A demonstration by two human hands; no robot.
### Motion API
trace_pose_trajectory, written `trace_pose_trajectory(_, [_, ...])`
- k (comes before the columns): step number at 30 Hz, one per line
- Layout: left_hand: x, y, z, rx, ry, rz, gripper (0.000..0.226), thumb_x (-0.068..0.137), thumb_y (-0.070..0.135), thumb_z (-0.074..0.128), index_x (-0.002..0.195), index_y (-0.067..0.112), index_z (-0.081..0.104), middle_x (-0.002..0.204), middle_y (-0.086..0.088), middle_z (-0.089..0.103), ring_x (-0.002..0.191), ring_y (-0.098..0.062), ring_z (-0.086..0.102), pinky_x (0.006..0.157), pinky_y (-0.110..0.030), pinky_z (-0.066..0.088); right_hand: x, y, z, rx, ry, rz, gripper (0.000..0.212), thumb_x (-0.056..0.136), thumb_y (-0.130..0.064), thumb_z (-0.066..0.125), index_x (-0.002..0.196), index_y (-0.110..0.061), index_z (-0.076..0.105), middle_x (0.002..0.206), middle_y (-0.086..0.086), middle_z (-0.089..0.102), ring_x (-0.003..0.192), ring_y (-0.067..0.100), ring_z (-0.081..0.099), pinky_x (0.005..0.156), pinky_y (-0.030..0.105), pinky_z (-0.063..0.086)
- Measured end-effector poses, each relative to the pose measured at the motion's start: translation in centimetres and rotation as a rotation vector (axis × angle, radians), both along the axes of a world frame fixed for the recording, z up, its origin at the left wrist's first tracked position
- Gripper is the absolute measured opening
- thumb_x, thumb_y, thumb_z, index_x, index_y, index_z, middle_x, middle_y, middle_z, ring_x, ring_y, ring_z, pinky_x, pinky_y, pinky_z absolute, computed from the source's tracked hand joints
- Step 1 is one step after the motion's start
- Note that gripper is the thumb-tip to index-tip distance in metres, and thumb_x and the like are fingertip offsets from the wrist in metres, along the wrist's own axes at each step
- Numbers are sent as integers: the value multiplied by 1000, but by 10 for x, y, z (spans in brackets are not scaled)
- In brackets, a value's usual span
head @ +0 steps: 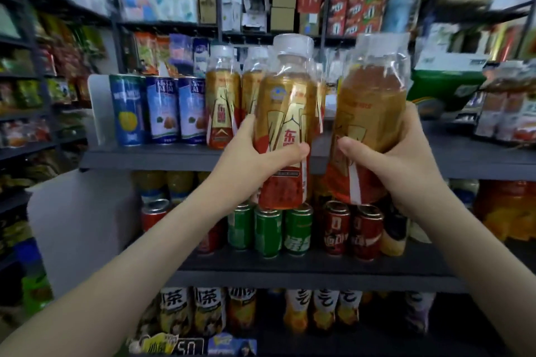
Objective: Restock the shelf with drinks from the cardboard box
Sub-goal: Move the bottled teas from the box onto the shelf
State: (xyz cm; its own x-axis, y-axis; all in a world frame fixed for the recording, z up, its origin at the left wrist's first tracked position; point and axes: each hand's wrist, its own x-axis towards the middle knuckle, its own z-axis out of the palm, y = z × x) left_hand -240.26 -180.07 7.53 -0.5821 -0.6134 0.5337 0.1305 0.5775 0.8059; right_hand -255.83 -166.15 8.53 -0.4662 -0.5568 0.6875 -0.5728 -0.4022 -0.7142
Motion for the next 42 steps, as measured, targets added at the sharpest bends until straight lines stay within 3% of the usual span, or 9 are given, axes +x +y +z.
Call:
trace_pose_trajectory(8, [17, -39, 26, -6, 93, -39, 71, 65, 46, 80, 126, 27, 49, 110, 10, 67, 100, -5, 65, 87, -34, 54, -57, -50, 36, -70, -95, -150, 69, 77, -22, 79, 129, -16, 34, 121, -1, 54, 109, 10, 59, 93, 35, 52])
trace_pose_trajectory(13, [11, -47, 29, -5, 135, -31, 69, 62, 48, 76, 123, 31, 50, 111, 12, 66, 100, 0, 64, 86, -28, 53, -82, -82, 32, -37, -110, -249, 79, 78, -15, 78, 135, -10, 24, 109, -7, 48, 94, 1, 54, 92, 32, 48])
trace_pose_trajectory(17, [-1, -52, 25, 10, 156, -20, 67, 62, 50, 81, 120, 34, 51, 111, 12, 66, 101, -2, 64, 91, -36, 53, -101, -106, 29, -24, -118, -296, 83, 76, -17, 79, 135, -12, 21, 122, 8, 48, 108, 20, 56, 97, 43, 48])
trace_pose_trajectory(20, [-11, -52, 25, -3, 157, -9, 69, 57, 57, 75, 118, 37, 51, 113, 13, 66, 105, -4, 63, 94, -38, 51, -116, -118, 38, 53, -240, -207, 72, 80, -11, 69, 135, -17, 23, 109, 7, 54, 94, 20, 60, 78, 37, 53])
trace_pose_trajectory(23, [-22, -50, 27, 8, 169, -4, 68, 59, 53, 76, 119, 32, 51, 110, 13, 66, 100, -2, 64, 91, -34, 53, -129, -111, 50, 263, -299, 49, 51, 80, 1, 50, 127, -16, 38, 91, 5, 53, 74, 17, 54, 63, 30, 45])
trace_pose_trajectory(26, [-33, -50, 30, 6, 185, 3, 61, 65, 45, 75, 119, 29, 52, 108, 12, 66, 98, -2, 65, 89, -35, 53, -146, -101, 53, 482, -165, 155, 36, 89, -4, 54, 122, -17, 50, 102, 5, 64, 90, 21, 61, 71, 31, 45])
trace_pose_trajectory(30, [-43, -47, 33, 19, 208, 0, 62, 67, 45, 79, 119, 30, 51, 108, 10, 67, 95, -2, 66, 86, -32, 53, -158, -110, 49, 574, -110, 227, 37, 83, -15, 70, 117, -19, 56, 114, 2, 66, 106, 20, 62, 92, 39, 47])
trace_pose_trajectory(36, [-44, -46, 34, -31, 228, 46, 65, 60, 47, 82, 116, 34, 51, 106, 14, 67, 95, 3, 64, 78, -24, 51, -165, -136, 52, 569, -36, 203, 48, 79, -18, 76, 121, -15, 53, 116, 5, 66, 107, 24, 64, 91, 43, 52])
trace_pose_trajectory(42, [-34, -48, 41, -67, 272, 79, 56, 67, 40, 72, 118, 29, 54, 105, 12, 69, 96, -3, 66, 72, -16, 52, -178, -155, 59, 589, -45, 202, 29, 85, -9, 70, 109, -12, 54, 111, 10, 66, 106, 30, 64, 96, 52, 49])
